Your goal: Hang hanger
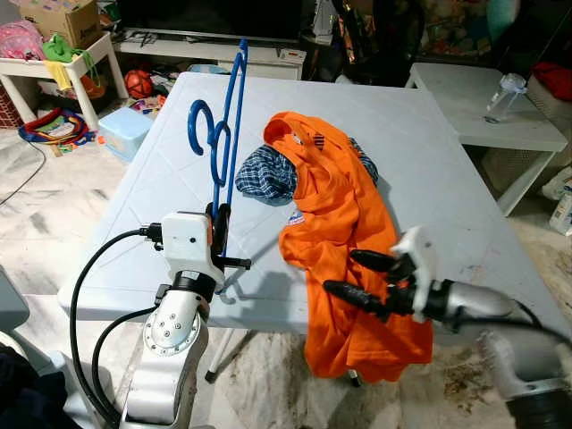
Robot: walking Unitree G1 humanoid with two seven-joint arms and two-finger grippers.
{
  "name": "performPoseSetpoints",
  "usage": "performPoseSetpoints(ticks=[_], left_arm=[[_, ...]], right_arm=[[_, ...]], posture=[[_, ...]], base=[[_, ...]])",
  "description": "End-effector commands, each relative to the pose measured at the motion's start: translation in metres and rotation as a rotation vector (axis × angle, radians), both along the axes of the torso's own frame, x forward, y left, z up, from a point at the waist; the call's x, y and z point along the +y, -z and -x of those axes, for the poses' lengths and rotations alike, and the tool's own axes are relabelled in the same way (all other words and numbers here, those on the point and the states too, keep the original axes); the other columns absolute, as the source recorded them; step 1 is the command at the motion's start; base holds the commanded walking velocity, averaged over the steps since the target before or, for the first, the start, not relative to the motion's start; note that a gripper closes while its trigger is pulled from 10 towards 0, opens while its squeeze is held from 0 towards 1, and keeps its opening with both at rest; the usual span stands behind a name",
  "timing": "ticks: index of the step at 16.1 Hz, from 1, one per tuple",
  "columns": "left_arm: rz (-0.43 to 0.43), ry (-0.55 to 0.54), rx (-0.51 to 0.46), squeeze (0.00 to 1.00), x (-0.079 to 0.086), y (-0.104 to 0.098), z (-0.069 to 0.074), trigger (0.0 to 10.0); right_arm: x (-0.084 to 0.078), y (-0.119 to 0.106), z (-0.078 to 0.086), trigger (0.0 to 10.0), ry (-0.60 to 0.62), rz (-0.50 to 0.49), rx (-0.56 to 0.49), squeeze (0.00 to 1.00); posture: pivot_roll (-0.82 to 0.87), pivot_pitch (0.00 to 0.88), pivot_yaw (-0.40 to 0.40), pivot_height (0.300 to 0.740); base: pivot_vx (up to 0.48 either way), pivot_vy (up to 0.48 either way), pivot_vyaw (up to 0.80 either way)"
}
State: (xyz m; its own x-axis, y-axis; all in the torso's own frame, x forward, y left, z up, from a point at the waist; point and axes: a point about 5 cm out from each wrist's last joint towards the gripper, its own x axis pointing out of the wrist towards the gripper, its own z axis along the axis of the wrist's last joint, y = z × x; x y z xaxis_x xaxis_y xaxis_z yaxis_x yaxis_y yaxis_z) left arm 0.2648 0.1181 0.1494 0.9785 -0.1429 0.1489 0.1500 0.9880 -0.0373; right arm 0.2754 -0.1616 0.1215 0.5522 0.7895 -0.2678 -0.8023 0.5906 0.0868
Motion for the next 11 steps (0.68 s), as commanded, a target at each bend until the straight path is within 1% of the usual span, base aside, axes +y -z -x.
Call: performPoseSetpoints(ticks=[1, 2, 3, 5, 6, 7, 8, 9, 10, 11], left_arm=[[-0.007, 0.007, 0.037, 0.0, 0.0, 0.006, 0.002, 10.0], [-0.008, 0.007, 0.04, 0.0, 0.001, 0.006, 0.003, 10.0], [-0.01, 0.008, 0.037, 0.0, 0.002, 0.004, 0.002, 10.0], [-0.012, 0.007, 0.036, 0.0, 0.003, 0.004, 0.001, 10.0], [-0.014, 0.004, 0.035, 0.0, 0.004, 0.003, 0.001, 10.0], [-0.014, 0.004, 0.035, 0.0, 0.004, 0.003, 0.001, 10.0], [-0.012, 0.004, 0.037, 0.0, 0.003, 0.003, 0.001, 10.0], [-0.011, 0.006, 0.038, 0.0, 0.002, 0.003, 0.002, 10.0], [-0.011, 0.006, 0.038, 0.0, 0.002, 0.003, 0.002, 10.0], [-0.012, 0.006, 0.039, 0.0, 0.002, 0.002, 0.002, 10.0]], right_arm=[[0.004, 0.0, 0.0, 10.0, 0.024, 0.059, -0.062, 1.0], [0.008, 0.004, 0.001, 10.0, 0.029, 0.095, -0.063, 1.0], [0.011, 0.01, 0.003, 10.0, 0.022, 0.156, -0.073, 1.0], [0.014, 0.02, 0.003, 10.0, 0.044, 0.219, -0.083, 1.0], [0.017, 0.026, 0.002, 2.2, 0.056, 0.259, -0.089, 0.96], [0.019, 0.029, 0.002, 0.0, 0.07, 0.286, -0.092, 0.56], [0.02, 0.033, 0.001, 0.0, 0.09, 0.309, -0.092, 0.0], [0.02, 0.035, -0.004, 0.0, 0.139, 0.33, -0.094, 0.0], [0.02, 0.036, -0.005, 0.0, 0.151, 0.335, -0.097, 0.0], [0.018, 0.035, -0.012, 0.0, 0.216, 0.337, -0.108, 0.0]], posture=[[0.05, 0.084, -0.067, 0.74], [0.05, 0.085, -0.066, 0.74], [0.05, 0.085, -0.065, 0.74], [0.05, 0.085, -0.066, 0.74], [0.05, 0.085, -0.065, 0.74], [0.05, 0.084, -0.064, 0.74], [0.05, 0.084, -0.064, 0.74], [0.05, 0.084, -0.064, 0.74], [0.05, 0.084, -0.064, 0.74], [0.05, 0.084, -0.064, 0.74]], base=[[0.0, 0.0, 0.0], [0.0, 0.0, 0.0], [0.0, 0.0, 0.0], [0.0, 0.0, 0.0], [0.0, 0.0, 0.0], [0.0, 0.0, 0.0], [0.0, 0.0, 0.0], [0.0, 0.0, 0.0], [0.0, 0.0, 0.0], [0.0, 0.0, 0.0]])
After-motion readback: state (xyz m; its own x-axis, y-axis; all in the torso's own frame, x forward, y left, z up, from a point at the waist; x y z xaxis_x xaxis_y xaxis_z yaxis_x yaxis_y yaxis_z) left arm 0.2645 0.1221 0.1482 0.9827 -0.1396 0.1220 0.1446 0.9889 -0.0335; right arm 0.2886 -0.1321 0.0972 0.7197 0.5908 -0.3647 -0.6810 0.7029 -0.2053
